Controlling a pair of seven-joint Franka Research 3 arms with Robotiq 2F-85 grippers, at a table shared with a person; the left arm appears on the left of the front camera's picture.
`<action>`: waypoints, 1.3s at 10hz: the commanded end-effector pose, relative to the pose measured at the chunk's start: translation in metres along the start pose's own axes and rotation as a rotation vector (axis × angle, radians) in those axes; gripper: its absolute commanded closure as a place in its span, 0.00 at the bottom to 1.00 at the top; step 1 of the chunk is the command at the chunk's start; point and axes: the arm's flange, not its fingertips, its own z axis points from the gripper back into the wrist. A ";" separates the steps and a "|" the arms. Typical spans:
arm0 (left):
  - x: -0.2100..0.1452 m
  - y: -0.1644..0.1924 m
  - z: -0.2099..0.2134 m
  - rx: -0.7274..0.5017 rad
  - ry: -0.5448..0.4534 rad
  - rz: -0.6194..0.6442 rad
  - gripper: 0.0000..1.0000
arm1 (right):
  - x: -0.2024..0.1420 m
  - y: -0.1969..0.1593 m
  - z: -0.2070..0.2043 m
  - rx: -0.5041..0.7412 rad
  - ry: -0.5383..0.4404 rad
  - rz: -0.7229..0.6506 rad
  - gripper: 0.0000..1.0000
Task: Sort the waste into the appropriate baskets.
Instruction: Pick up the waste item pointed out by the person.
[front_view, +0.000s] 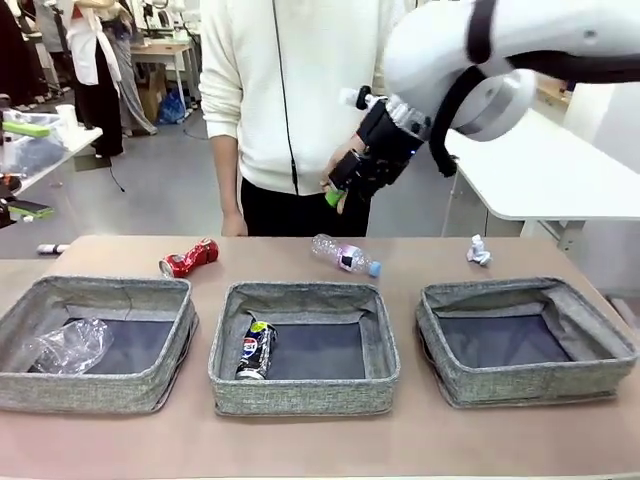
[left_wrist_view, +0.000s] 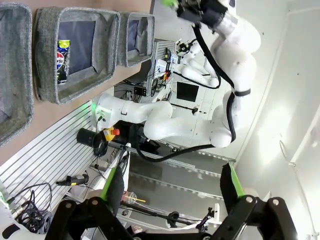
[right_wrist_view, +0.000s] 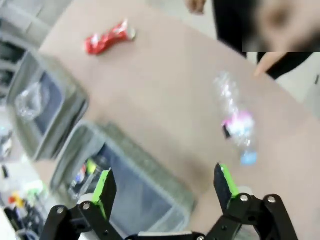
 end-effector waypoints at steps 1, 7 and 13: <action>-0.001 -0.003 0.002 -0.018 0.005 -0.020 0.00 | 0.020 -0.020 -0.035 -0.024 -0.012 0.015 0.00; -0.001 -0.003 0.002 -0.018 0.005 -0.020 0.00 | 0.034 -0.059 -0.128 -0.185 0.064 0.009 0.00; -0.001 -0.003 0.002 -0.018 0.005 -0.020 0.00 | 0.026 -0.090 -0.166 -0.263 0.150 0.001 0.00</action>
